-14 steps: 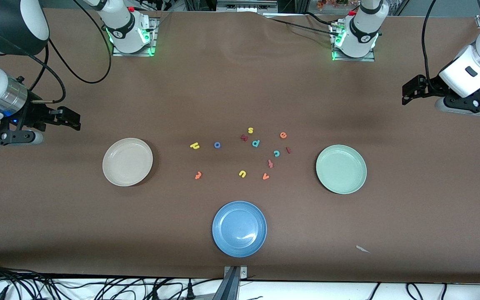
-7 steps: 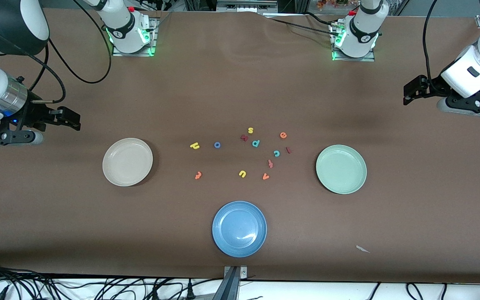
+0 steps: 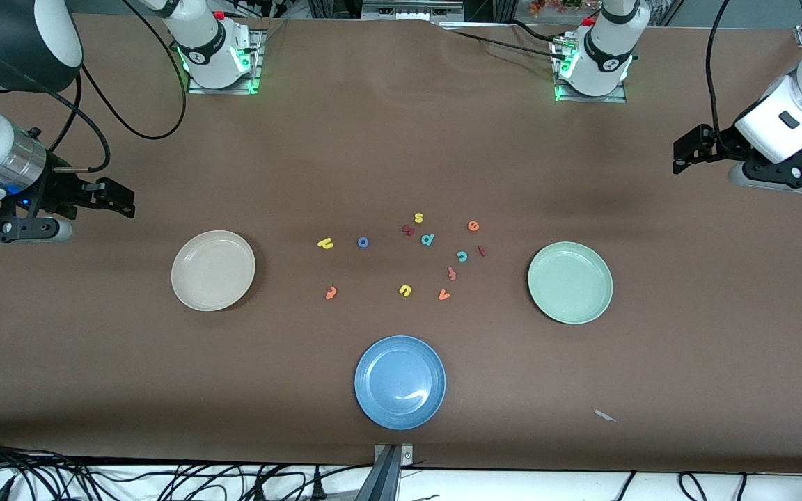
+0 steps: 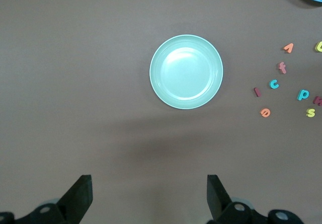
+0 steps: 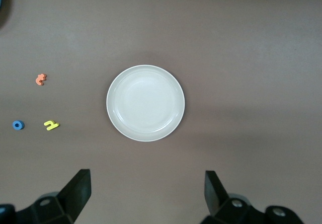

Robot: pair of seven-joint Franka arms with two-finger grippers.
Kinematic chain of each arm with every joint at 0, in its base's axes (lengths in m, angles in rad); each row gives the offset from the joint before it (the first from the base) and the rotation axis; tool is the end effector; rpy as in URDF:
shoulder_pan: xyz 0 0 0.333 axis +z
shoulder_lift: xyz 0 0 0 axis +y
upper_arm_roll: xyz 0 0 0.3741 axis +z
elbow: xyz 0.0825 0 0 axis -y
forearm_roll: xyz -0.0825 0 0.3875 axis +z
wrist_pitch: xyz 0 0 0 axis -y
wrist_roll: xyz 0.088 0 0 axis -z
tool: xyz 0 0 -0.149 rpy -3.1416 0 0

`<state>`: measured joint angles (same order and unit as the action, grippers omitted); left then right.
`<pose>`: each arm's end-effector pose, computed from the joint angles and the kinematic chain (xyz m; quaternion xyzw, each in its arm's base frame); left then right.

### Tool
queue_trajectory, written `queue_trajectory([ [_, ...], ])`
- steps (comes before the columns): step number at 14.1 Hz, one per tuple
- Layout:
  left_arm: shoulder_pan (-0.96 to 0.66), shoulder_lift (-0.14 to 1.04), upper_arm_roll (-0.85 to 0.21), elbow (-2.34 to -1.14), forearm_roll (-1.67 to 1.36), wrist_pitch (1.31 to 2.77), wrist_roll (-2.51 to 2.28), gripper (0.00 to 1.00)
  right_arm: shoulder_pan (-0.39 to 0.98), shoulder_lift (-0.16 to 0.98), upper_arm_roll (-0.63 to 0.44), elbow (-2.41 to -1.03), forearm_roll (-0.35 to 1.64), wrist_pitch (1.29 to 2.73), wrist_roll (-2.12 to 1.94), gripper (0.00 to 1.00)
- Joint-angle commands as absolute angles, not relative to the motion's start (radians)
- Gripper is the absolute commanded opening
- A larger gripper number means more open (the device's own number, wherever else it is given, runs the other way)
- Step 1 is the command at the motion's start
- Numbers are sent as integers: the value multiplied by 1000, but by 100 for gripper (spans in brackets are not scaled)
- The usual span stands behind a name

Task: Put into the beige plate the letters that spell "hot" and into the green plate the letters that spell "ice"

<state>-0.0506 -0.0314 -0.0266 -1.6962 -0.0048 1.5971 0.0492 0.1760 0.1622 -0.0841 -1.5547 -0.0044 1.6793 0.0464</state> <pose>0.5403 -0.0427 0.6007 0.9974 -0.0630 -0.0339 0.0015 0.6165 0.0600 0.5622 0.9995 0.0234 -0.0178 0.0102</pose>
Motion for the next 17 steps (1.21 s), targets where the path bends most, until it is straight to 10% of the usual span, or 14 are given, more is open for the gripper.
queue_trajectory([
  [1, -49, -28, -26, -1671, 28, 1572, 46, 100, 193, 156, -84, -1555, -15, 1686, 66, 100],
  [17, -64, 34, -29, -1603, 63, 1580, 46, 100, 193, 156, -84, -1557, -15, 1686, 66, 100],
])
